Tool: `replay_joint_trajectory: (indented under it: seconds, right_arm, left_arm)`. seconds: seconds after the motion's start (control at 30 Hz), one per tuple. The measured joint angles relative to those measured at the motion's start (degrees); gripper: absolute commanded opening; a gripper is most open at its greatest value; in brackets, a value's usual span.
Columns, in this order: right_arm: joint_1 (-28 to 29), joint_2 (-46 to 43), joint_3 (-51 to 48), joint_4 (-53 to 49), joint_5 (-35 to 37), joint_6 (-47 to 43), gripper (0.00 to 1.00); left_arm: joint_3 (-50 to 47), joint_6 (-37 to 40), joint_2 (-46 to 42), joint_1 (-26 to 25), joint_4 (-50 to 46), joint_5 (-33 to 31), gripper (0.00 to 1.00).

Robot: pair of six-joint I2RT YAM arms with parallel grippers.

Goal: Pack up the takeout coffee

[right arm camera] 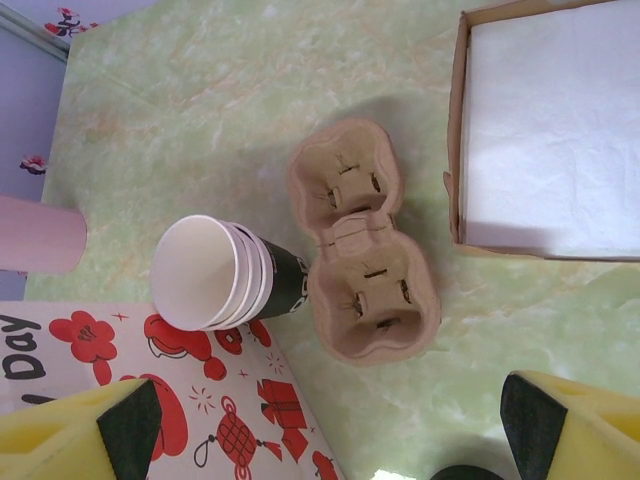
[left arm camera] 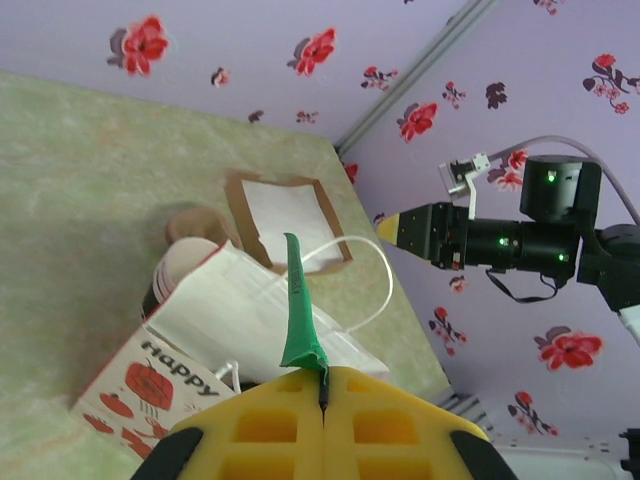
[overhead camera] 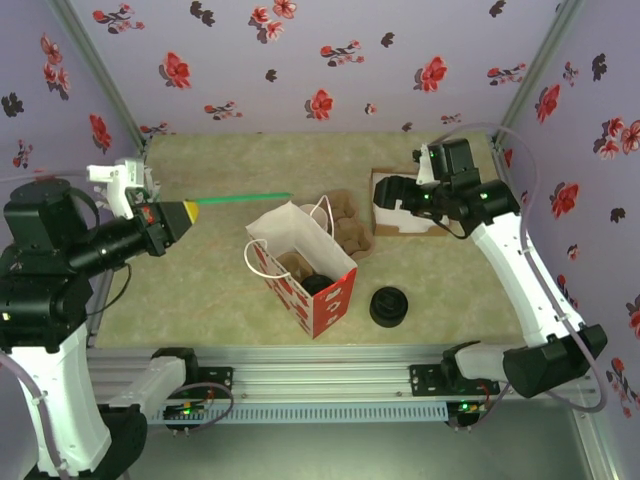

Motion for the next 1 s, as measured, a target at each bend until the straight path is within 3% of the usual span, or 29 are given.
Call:
replay_joint_trajectory:
  seconds: [0.33,0.57,0.67,0.87,1.0]
  right_arm:
    - [0.1,-1.4,-1.4,-0.4,0.2,0.6,0.9]
    - [0.3,-1.4,-2.8,-0.3,0.2,0.9,0.9]
    - [0.3,-1.4,-3.7,-0.2,0.2,0.9,0.9]
    - [0.3,-1.4,-4.7,0.1,0.2,0.9,0.91]
    - [0.3,-1.4,-5.5,0.2,0.4,0.9,0.91]
  left_arm:
    - [-7.0,-0.6,-1.3,-0.6,0.3,0.8,0.0]
    - [-7.0,0.2,2.3,-3.7,-1.9,-3.8,0.0]
    - [-6.4,0.6,5.2,-8.6,-2.9,-7.8,0.0]
    - [-1.4,1.1,14.1,-24.3,-5.2,-19.8,0.0]
    - [3.4,1.3,20.3,-31.6,-7.1,-27.5,0.0]
